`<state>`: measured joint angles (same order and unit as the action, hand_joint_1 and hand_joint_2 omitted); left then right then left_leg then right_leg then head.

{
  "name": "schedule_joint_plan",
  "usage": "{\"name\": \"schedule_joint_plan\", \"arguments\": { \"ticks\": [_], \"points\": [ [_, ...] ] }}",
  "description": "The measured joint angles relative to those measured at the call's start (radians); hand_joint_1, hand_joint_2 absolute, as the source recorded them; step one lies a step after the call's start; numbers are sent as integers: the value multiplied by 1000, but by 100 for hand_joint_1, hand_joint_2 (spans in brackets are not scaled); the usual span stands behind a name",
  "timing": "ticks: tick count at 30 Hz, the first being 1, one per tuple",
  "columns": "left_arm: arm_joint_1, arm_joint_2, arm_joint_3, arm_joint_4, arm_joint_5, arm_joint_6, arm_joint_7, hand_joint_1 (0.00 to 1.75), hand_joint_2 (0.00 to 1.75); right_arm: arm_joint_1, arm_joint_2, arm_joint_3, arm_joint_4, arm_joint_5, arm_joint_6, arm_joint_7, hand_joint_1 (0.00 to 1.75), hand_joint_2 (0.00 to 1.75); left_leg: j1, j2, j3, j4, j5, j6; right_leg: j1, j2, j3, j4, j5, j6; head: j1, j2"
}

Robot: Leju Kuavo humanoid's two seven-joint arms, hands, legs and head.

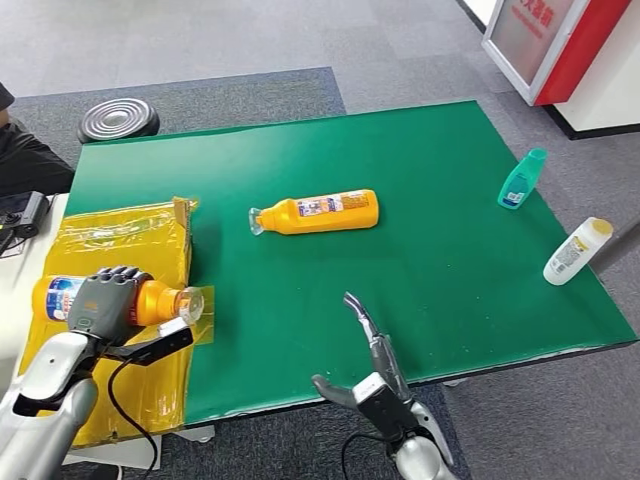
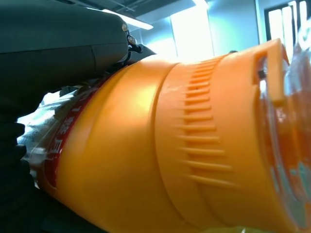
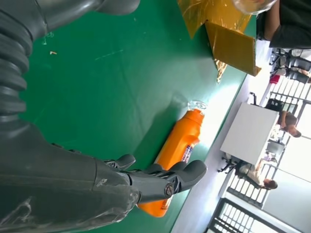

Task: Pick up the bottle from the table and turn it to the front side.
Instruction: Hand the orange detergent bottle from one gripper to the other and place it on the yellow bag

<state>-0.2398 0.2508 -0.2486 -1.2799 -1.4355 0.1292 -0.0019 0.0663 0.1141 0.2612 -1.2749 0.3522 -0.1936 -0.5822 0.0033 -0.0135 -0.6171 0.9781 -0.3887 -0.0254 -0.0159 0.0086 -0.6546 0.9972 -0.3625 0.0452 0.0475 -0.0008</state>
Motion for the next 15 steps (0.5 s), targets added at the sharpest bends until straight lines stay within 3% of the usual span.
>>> {"name": "schedule_joint_plan", "arguments": {
  "ticks": [12, 13, 15],
  "points": [
    [-91, -55, -76, 210, -16, -51, 48, 169, 175, 1, 17, -34, 18, -62, 13, -8, 0, 175, 0, 0, 0, 0, -1, 0, 0, 0, -1, 0, 0, 0, 0, 0],
    [-95, -61, -79, 217, -11, -64, 55, 138, 175, 1, 17, -35, 19, -64, 14, -7, 0, 175, 0, 0, 0, 0, -1, 0, 0, 0, -1, 0, -1, 0, 0, 0],
    [-105, -70, -84, 225, -3, -88, 73, 51, 175, 1, 18, -39, 19, -66, 14, -5, 0, 175, 0, 0, 0, 0, -1, 0, 0, 0, -1, 0, 0, 0, 0, 0]
  ]
}}
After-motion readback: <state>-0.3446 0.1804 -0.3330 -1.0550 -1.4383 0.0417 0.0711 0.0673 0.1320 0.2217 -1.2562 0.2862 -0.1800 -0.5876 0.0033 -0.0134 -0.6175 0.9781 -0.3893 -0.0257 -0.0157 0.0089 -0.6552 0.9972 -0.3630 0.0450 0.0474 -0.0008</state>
